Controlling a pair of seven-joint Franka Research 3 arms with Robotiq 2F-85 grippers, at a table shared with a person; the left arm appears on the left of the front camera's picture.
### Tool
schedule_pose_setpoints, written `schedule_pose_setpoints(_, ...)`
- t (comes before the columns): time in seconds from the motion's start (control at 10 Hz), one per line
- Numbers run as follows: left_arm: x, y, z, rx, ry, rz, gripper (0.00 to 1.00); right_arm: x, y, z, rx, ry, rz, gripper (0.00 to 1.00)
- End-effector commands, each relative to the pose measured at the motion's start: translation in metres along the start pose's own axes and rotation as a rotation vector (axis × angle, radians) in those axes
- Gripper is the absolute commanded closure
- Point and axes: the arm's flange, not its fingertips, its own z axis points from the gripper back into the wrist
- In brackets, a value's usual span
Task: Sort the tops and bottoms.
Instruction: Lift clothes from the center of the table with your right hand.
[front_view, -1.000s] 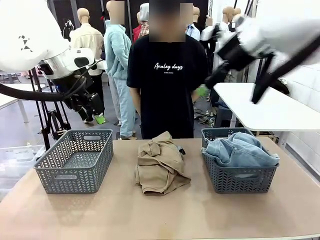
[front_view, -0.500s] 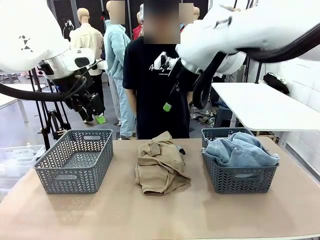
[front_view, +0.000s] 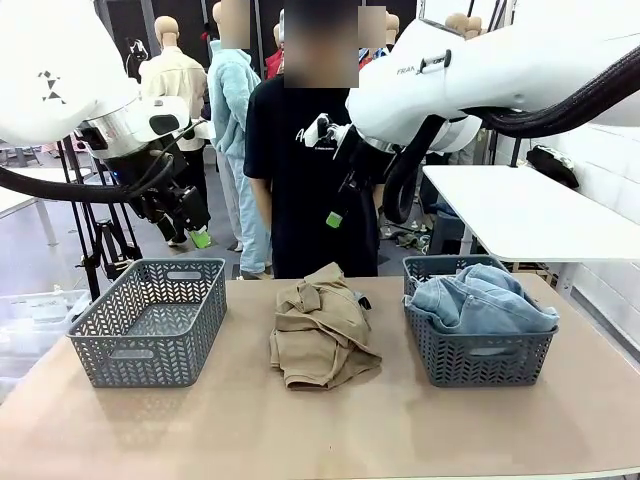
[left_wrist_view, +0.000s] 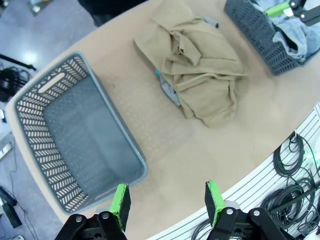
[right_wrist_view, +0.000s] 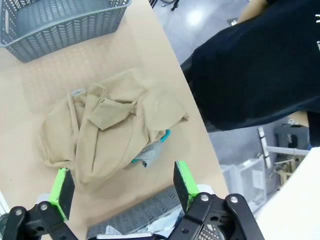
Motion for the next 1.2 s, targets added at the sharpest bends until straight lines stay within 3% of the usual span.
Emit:
schedule_pose_setpoints(0.0,0.000,0.000,0.001,0.018,0.004,0.012,0.22,-0.021,0.002,-0.042,0.021,0.072,-0.059,0.00)
schedule_pose_setpoints(0.2,0.000,0.000,0.001,0.018,0.004,0.012,0.22,-0.018,-0.001,-0.091,0.073,0.052,-0.087,0.00)
schedule_pose_setpoints(0.6,0.000,0.000,0.001,0.018,0.004,0.012,0.22,-0.003,-0.011,-0.185,0.125,0.148,-0.058,0.00)
schedule_pose_setpoints(1.1,0.000,0.000,0.001,0.018,0.004,0.012,0.22,-0.007,-0.007,-0.199,0.082,0.266,-0.076,0.00)
